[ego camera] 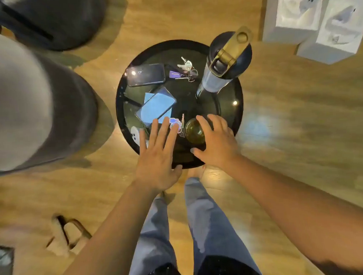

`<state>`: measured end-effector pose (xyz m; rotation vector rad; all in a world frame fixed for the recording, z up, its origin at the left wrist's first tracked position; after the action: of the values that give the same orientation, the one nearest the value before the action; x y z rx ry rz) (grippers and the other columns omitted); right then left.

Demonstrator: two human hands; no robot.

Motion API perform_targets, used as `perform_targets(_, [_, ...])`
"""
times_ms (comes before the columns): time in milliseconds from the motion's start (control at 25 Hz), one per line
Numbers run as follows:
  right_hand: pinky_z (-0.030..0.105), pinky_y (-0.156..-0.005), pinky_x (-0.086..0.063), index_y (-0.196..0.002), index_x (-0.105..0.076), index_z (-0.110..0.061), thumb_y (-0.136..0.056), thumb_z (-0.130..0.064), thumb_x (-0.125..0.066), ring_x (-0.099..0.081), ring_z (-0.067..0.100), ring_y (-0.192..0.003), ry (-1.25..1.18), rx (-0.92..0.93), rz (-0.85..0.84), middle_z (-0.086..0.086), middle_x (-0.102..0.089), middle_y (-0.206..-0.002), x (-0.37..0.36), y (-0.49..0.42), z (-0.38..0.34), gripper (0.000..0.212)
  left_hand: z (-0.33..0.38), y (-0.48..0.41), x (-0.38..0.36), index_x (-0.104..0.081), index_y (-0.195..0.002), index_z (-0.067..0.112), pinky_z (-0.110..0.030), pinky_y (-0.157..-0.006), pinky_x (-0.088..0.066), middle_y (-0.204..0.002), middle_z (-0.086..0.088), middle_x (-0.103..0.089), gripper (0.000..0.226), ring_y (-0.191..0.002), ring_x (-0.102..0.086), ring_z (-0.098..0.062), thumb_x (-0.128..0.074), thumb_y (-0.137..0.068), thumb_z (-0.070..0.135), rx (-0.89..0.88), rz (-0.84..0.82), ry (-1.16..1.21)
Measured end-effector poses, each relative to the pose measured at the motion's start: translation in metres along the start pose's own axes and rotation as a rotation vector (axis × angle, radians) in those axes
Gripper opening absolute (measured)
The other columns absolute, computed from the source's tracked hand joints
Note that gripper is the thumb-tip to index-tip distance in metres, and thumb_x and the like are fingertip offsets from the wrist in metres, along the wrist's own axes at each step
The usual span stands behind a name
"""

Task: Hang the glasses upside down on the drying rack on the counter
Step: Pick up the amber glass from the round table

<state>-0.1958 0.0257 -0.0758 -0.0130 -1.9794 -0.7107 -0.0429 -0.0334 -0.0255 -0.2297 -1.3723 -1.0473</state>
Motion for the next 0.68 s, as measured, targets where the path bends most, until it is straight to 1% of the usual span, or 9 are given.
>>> perform_targets(160, [0.052, -0.096, -0.049, -0.152, 0.002, -0.037, -0.080, -0.057, -0.069, -0.013, 0.042, -0.146, 0.087, -0.048, -0.254, 0.010, 0.006, -0.163, -0.051, -0.029, 0.008, 0.102, -0.005, -0.003, -0.027, -0.004, -0.154, 0.018, -0.064, -0.118, -0.007, -0.166, -0.011, -0.004, 0.104, -0.152, 0.005, -0.034, -0.057, -0.072, 0.053, 0.059, -0.059, 0.006])
perform_targets(200, [0.050, -0.092, -0.051, -0.151, 0.004, -0.039, -0.081, -0.055, -0.070, -0.015, 0.044, -0.145, 0.106, -0.051, -0.268, 0.010, 0.009, -0.163, -0.061, -0.035, 0.009, 0.103, -0.006, -0.002, -0.031, -0.004, -0.155, 0.019, -0.063, -0.118, -0.007, -0.166, -0.010, -0.002, 0.104, -0.152, 0.006, -0.033, -0.056, -0.071, 0.052, 0.073, -0.066, 0.024])
perform_targets(240, [0.048, -0.088, -0.053, -0.151, 0.005, -0.039, -0.082, -0.051, -0.071, -0.019, 0.045, -0.143, 0.132, -0.034, -0.261, 0.012, 0.008, -0.162, -0.067, -0.038, 0.010, 0.103, -0.006, 0.000, -0.033, -0.004, -0.155, 0.018, -0.063, -0.118, -0.008, -0.166, -0.009, -0.002, 0.104, -0.152, 0.006, -0.033, -0.057, -0.071, 0.051, 0.078, -0.074, 0.052])
perform_targets(280, [0.046, -0.084, -0.054, -0.151, 0.002, -0.038, -0.083, -0.046, -0.072, -0.026, 0.045, -0.139, 0.154, -0.016, -0.236, 0.014, 0.003, -0.161, -0.069, -0.043, 0.012, 0.101, -0.007, 0.002, -0.033, -0.005, -0.155, 0.019, -0.063, -0.118, -0.008, -0.166, -0.008, -0.002, 0.103, -0.152, 0.005, -0.032, -0.057, -0.071, 0.049, 0.080, -0.071, 0.062])
perform_targets(360, [0.042, -0.078, -0.055, -0.148, -0.008, -0.036, -0.081, -0.038, -0.075, -0.039, 0.043, -0.129, 0.184, 0.020, -0.196, 0.017, -0.014, -0.154, -0.064, -0.052, 0.011, 0.095, -0.010, 0.006, -0.029, -0.004, -0.154, 0.020, -0.061, -0.119, -0.008, -0.166, -0.008, -0.004, 0.103, -0.153, 0.004, -0.031, -0.060, -0.073, 0.048, 0.078, -0.069, 0.064])
perform_targets(440, [0.041, -0.076, -0.055, -0.145, -0.015, -0.037, -0.076, -0.043, -0.077, -0.044, 0.040, -0.123, 0.169, 0.008, -0.188, 0.017, -0.024, -0.147, -0.051, -0.051, 0.010, 0.092, -0.014, 0.007, -0.020, -0.004, -0.155, 0.019, -0.059, -0.120, -0.007, -0.167, -0.006, -0.004, 0.105, -0.153, 0.004, -0.029, -0.065, -0.074, 0.046, 0.086, -0.069, 0.092])
perform_targets(520, [0.041, -0.078, -0.053, -0.143, -0.018, -0.039, -0.072, -0.053, -0.075, -0.042, 0.038, -0.123, 0.102, -0.027, -0.180, 0.016, -0.028, -0.143, -0.028, -0.041, 0.005, 0.092, -0.014, 0.006, -0.008, -0.004, -0.156, 0.019, -0.056, -0.121, -0.006, -0.167, -0.003, -0.003, 0.108, -0.153, 0.006, -0.026, -0.071, -0.074, 0.043, 0.120, -0.089, 0.169])
perform_targets(600, [0.041, -0.082, -0.052, -0.144, -0.021, -0.040, -0.070, -0.059, -0.072, -0.042, 0.035, -0.122, -0.005, -0.056, -0.133, 0.014, -0.029, -0.140, 0.016, -0.016, -0.005, 0.091, -0.005, 0.004, 0.018, -0.002, -0.155, 0.020, -0.056, -0.121, -0.009, -0.167, -0.001, -0.005, 0.112, -0.153, 0.004, -0.025, -0.074, -0.073, 0.042, 0.092, -0.083, 0.254])
perform_targets(680, [0.041, -0.086, -0.051, -0.145, -0.024, -0.041, -0.068, -0.060, -0.071, -0.047, 0.034, -0.119, -0.122, -0.077, -0.057, 0.011, -0.030, -0.137, 0.072, 0.014, -0.017, 0.092, 0.011, 0.004, 0.052, -0.001, -0.155, 0.020, -0.052, -0.121, -0.011, -0.166, 0.000, -0.008, 0.115, -0.153, -0.001, -0.024, -0.076, -0.071, 0.042, 0.024, -0.055, 0.328])
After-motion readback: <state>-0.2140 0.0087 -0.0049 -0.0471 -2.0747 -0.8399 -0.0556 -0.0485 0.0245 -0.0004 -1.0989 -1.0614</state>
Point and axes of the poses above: each hand's wrist, its own y-axis away from the middle knuckle, its own x-axis out of the back of the hand, z = x × y, the point moved 6 cm from there along -y, towards the middle knuckle
